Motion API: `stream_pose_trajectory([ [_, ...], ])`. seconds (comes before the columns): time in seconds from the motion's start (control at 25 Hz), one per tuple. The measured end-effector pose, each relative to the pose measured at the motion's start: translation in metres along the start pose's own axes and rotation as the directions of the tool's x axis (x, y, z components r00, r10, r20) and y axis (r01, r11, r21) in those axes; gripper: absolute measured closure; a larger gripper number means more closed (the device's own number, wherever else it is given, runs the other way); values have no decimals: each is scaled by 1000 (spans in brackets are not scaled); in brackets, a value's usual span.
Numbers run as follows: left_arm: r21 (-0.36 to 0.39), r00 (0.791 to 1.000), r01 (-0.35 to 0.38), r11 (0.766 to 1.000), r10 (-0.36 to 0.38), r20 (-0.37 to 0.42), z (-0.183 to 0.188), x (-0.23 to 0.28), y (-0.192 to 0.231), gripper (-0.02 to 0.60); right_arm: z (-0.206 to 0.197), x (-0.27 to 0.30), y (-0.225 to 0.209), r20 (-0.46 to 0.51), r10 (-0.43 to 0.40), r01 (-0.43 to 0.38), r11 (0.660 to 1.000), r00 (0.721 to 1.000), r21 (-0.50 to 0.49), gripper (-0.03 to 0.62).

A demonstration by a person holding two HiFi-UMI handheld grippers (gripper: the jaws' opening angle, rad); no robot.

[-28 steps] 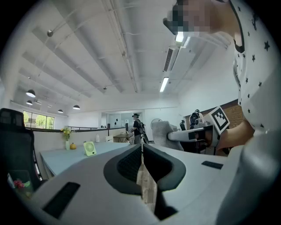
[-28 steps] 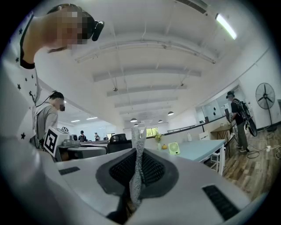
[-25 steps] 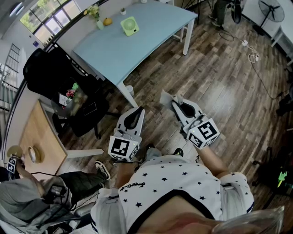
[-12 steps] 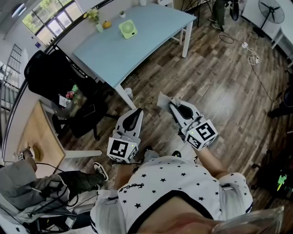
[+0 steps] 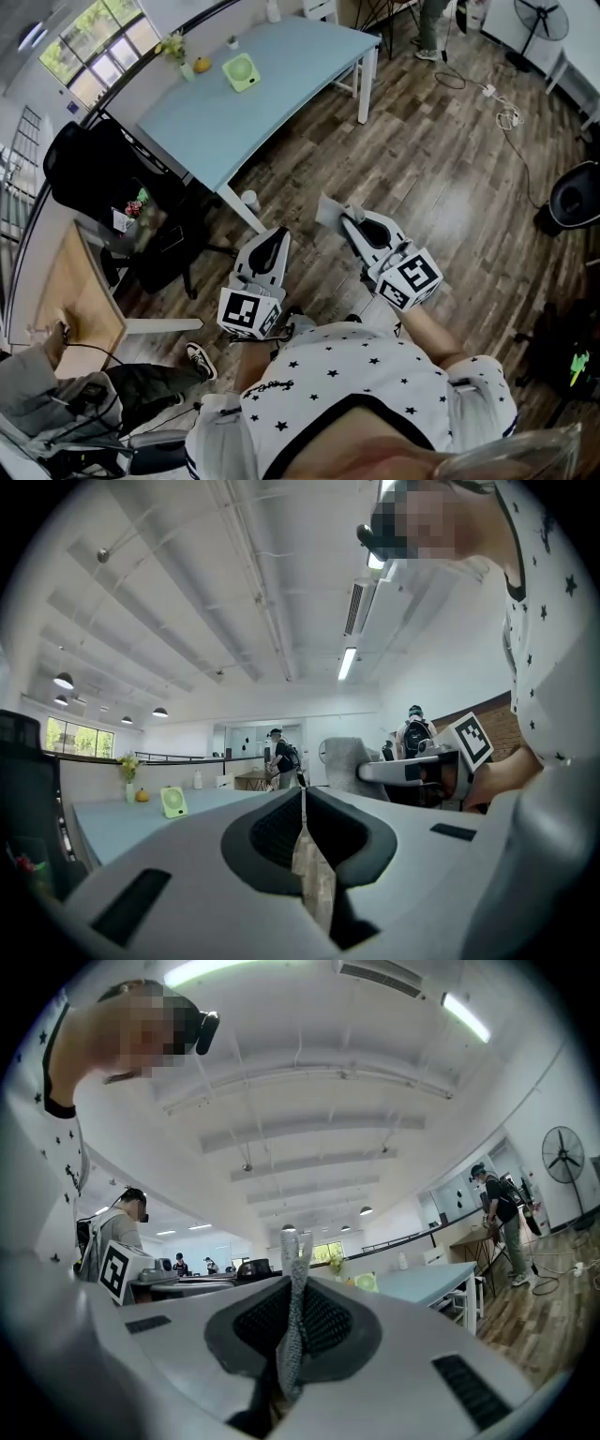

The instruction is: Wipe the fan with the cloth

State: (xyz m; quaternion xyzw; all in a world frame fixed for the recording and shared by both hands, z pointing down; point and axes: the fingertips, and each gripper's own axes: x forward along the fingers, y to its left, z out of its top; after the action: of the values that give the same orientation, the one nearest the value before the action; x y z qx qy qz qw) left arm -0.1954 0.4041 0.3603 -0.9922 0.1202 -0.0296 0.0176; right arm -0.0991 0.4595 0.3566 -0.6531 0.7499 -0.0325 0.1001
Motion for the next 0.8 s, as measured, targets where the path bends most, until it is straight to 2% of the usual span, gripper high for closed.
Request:
stream_pose_trajectory([
  [0.32, 21, 996, 84, 996, -84, -5, 8, 18, -52, 546, 8, -50, -19, 42, -72, 72, 997, 997, 14, 577],
  [0.56, 41, 991, 135, 990, -134, -10, 12, 32, -74, 546, 14, -75, -24, 65, -105, 104, 994, 992, 22, 577],
  [0.8, 31, 985, 174, 984, -174, 0, 11, 49, -88, 546, 16, -93, -38, 56, -142, 142, 990, 988, 7, 576],
])
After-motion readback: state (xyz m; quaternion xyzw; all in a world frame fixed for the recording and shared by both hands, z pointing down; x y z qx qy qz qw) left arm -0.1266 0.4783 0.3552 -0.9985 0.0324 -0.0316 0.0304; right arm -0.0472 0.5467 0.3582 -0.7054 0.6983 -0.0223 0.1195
